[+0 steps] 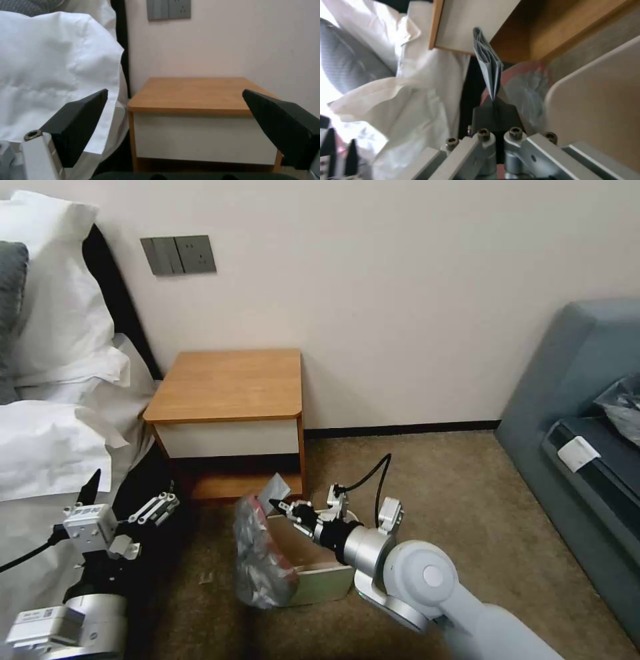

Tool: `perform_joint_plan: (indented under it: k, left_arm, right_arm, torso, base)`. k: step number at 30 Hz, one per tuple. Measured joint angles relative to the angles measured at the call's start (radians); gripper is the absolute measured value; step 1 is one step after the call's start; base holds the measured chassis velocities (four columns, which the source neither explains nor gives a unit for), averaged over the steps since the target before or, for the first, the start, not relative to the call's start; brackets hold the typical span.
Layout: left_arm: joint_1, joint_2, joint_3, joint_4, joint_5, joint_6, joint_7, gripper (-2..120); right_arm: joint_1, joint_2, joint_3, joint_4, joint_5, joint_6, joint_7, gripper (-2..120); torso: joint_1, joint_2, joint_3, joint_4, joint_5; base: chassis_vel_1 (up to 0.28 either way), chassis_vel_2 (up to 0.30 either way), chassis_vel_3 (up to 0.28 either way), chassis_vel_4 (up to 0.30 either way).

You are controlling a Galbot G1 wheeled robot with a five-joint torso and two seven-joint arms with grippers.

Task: Pick up the garbage bag from the table and place it over the trash can.

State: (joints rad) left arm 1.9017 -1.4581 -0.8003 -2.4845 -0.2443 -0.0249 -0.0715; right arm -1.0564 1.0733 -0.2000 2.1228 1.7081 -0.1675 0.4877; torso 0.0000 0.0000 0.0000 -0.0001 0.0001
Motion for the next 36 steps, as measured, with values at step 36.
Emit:
perform_joint_plan:
  k: [36]
  left_arm:
    - [-0.028,0.016,0.050,0.103,0.084,-0.027,0.008,100]
  right_arm:
    - [-0.190,-0.096,0.051,0.009,-0.275,0.019,0.050,41]
  torso:
    - [0.000,0.000,0.000,0.0001,-0.0001]
  base:
    - [0.000,0.000,0.000,0.000]
